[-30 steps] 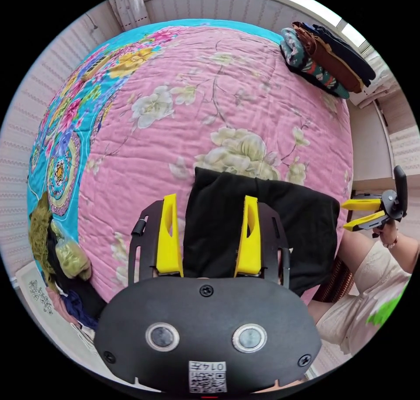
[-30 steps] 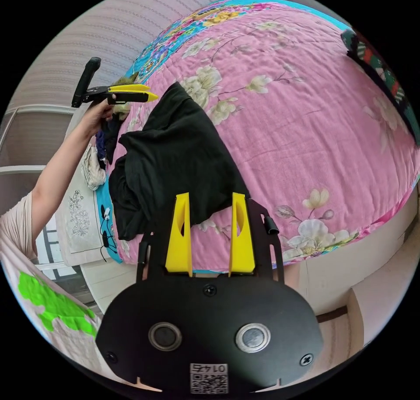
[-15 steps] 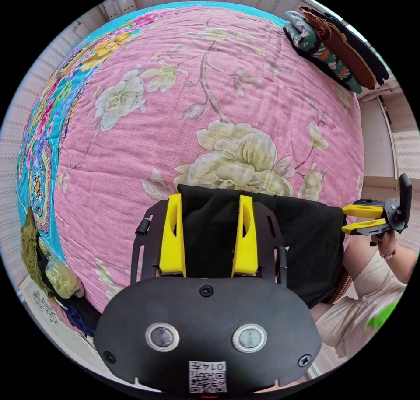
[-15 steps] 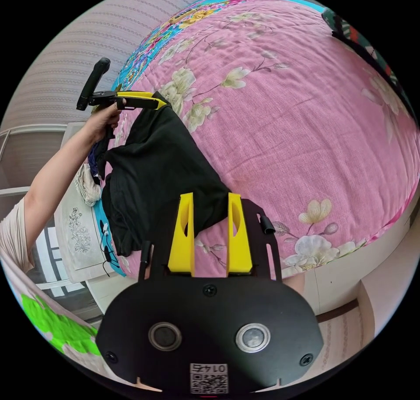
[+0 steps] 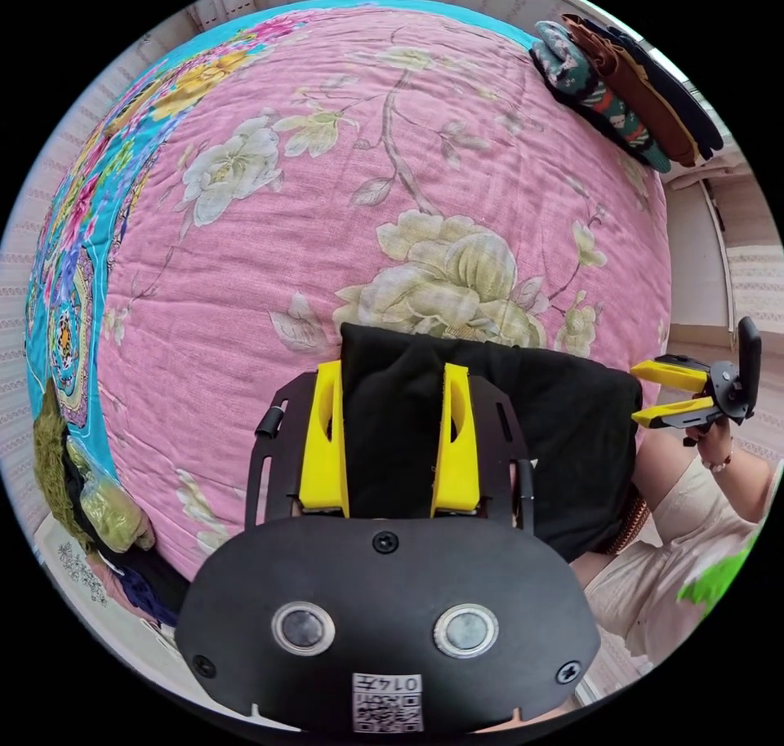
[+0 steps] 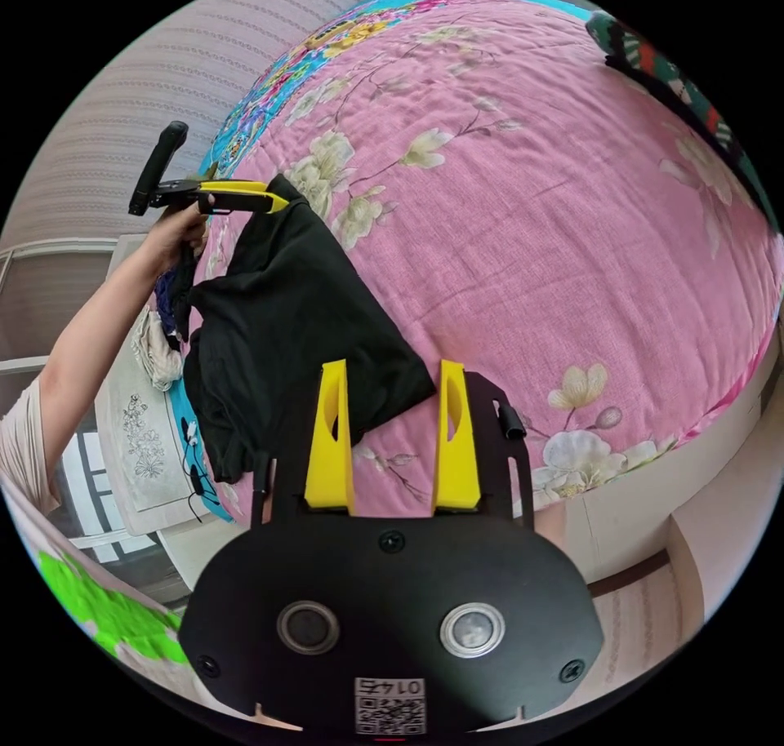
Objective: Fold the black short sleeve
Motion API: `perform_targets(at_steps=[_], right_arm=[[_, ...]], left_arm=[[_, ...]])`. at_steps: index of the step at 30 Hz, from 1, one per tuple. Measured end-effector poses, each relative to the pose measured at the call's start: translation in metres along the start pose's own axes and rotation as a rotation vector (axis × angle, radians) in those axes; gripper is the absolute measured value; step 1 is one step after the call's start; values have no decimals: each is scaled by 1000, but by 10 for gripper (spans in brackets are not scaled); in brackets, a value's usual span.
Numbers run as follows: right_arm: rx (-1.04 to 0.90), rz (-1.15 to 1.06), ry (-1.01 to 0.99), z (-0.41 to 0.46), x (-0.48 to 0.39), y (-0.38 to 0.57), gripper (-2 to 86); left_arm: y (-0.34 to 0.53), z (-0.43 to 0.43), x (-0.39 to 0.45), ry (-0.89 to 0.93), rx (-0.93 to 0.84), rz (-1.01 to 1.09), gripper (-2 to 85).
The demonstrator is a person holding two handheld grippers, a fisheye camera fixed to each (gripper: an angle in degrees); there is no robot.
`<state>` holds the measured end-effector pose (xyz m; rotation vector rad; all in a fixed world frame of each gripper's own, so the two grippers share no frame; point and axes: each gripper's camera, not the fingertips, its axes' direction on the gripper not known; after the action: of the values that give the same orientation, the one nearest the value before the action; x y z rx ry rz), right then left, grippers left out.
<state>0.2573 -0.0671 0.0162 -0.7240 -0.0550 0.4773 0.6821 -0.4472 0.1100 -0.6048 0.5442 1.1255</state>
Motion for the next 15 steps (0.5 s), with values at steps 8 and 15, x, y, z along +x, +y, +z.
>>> perform_targets(at_steps=[8, 15], right_arm=[[-66, -68, 124, 7, -37, -5, 102], [-99, -81, 217, 10, -59, -2, 97]], left_arm=[[-9, 5, 5, -4, -3, -18, 167], [-11, 5, 10, -3, -27, -12, 166]])
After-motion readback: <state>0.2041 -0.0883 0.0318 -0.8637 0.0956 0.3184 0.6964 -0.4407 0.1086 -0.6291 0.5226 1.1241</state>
